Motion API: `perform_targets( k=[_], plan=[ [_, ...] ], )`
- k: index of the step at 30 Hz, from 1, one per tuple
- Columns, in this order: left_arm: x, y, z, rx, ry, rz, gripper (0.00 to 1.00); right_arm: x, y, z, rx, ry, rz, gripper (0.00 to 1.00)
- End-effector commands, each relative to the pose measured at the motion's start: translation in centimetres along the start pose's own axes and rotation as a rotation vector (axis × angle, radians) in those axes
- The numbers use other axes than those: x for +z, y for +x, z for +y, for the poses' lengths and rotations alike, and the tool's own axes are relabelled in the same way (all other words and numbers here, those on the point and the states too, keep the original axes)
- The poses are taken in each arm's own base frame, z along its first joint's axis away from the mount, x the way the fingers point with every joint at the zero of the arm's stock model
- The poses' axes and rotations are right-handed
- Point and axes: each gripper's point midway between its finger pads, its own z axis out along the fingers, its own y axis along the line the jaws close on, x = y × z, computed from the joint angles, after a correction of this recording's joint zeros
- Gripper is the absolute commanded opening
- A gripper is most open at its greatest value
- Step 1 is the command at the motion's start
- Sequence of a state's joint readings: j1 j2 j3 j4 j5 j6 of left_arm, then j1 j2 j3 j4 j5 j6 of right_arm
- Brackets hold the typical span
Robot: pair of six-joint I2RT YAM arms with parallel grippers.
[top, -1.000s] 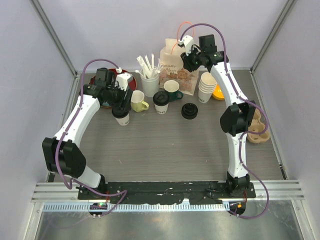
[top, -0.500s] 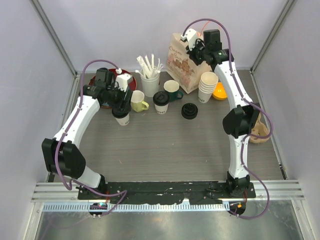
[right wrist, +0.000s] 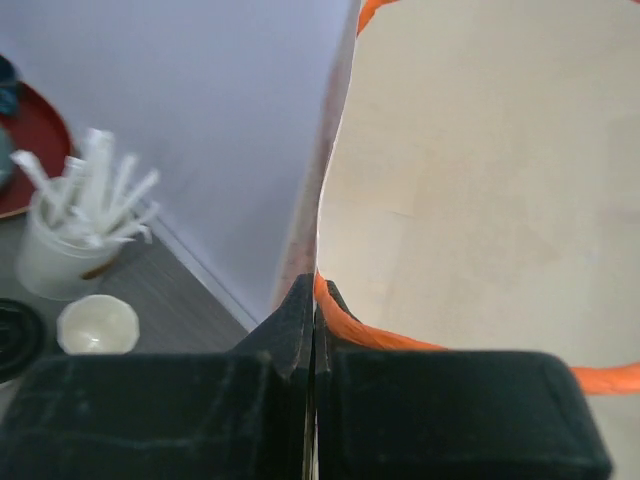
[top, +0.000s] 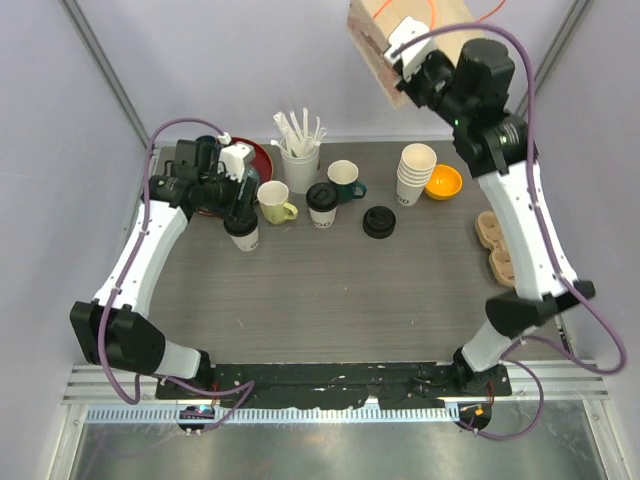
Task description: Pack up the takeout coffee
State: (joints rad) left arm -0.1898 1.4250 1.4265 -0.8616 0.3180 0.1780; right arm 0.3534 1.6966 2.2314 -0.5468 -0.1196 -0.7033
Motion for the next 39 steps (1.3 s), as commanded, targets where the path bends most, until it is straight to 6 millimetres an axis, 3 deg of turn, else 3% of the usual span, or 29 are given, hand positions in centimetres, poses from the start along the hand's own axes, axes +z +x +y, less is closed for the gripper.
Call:
perform_targets(
  k=[1, 2, 3, 4, 6, 8, 9, 11, 12, 13, 14, 15, 21, 26, 31, 33, 34, 35, 38, 39],
  plan=[
    [-3.2, -1.6, 0.2, -0.032, -0.023, -0.073, 0.64, -6.8, -6.8, 5.1, -0.071, -0.146, -0.17, 0.01],
    [-3.6, -1.7, 0.2, -0.037, -0.026, -0.082, 0.64, -8.1, -8.1, 7.7, -0.067, -0.216, -0.212, 0.01],
    [-4.2, -1.7, 0.1, -0.04, -0.029, -0.09, 0.65, -8.4, -6.9, 10.4, -0.036, -0.281, -0.191, 0.01],
    [-4.6, -1.7, 0.4, -0.046, -0.04, -0.096, 0.66, -11.1, -8.5, 10.4, -0.014, -0.275, -0.239, 0.01],
    [-5.4, -1.6, 0.3, -0.052, -0.05, -0.113, 0.68, -13.4, -9.8, 13.3, 0.039, -0.331, -0.282, 0.01],
    [-6.0, -1.2, 0.7, -0.067, -0.063, -0.118, 0.69, -14.9, -8.5, 16.3, 0.095, -0.392, -0.258, 0.01],
    [-6.6, -1.2, 0.7, -0.066, -0.071, -0.132, 0.7, -15.2, -7.2, 19.3, 0.098, -0.447, -0.217, 0.01],
    [-7.2, -0.7, 0.8, -0.081, -0.081, -0.135, 0.71, -16.3, -5.5, 22.0, 0.119, -0.507, -0.15, 0.01],
    [-7.4, -0.6, 0.7, -0.08, -0.082, -0.138, 0.71, -16.6, -3.9, 24.0, 0.113, -0.548, -0.096, 0.01],
    [-7.8, -0.3, 0.5, -0.078, -0.084, -0.144, 0.71, -17.4, -3.5, 26.0, 0.119, -0.597, -0.075, 0.01],
    [-7.9, 0.0, 0.5, -0.077, -0.087, -0.144, 0.72, -17.8, -2.4, 26.7, 0.112, -0.596, -0.037, 0.01],
    [-8.0, 0.2, 0.4, -0.074, -0.087, -0.144, 0.73, -18.1, -0.5, 28.8, 0.099, -0.631, 0.01, 0.01],
    [-8.2, 1.5, 0.2, -0.065, -0.095, -0.137, 0.74, -19.6, 3.6, 35.1, 0.048, -0.721, 0.057, 0.01],
    [-8.1, 1.7, -0.7, -0.048, -0.047, -0.129, 0.75, -20.1, 4.5, 38.3, -0.024, -0.8, 0.067, 0.01],
    [-8.2, 1.5, -2.0, -0.039, 0.027, -0.139, 0.75, -20.8, 4.4, 39.2, -0.044, -0.872, 0.064, 0.03],
    [-8.4, 1.2, -2.3, -0.036, 0.045, -0.154, 0.75, -20.5, 4.1, 38.4, -0.039, -0.838, 0.068, 0.18],
    [-8.3, 1.0, -2.5, -0.032, 0.056, -0.156, 0.75, -20.5, 3.7, 38.1, -0.027, -0.831, 0.067, 0.42],
    [-8.4, 0.9, -2.5, -0.032, 0.06, -0.16, 0.75, -20.6, 3.5, 37.8, -0.016, -0.827, 0.069, 0.53],
    [-8.4, 0.7, -2.6, -0.033, 0.072, -0.156, 0.75, -20.2, 0.7, 36.1, 0.096, -0.78, 0.051, 0.77],
    [-8.3, 0.6, -2.7, -0.032, 0.075, -0.155, 0.75, -20.1, -1.2, 34.9, 0.141, -0.755, 0.022, 0.85]
  ],
)
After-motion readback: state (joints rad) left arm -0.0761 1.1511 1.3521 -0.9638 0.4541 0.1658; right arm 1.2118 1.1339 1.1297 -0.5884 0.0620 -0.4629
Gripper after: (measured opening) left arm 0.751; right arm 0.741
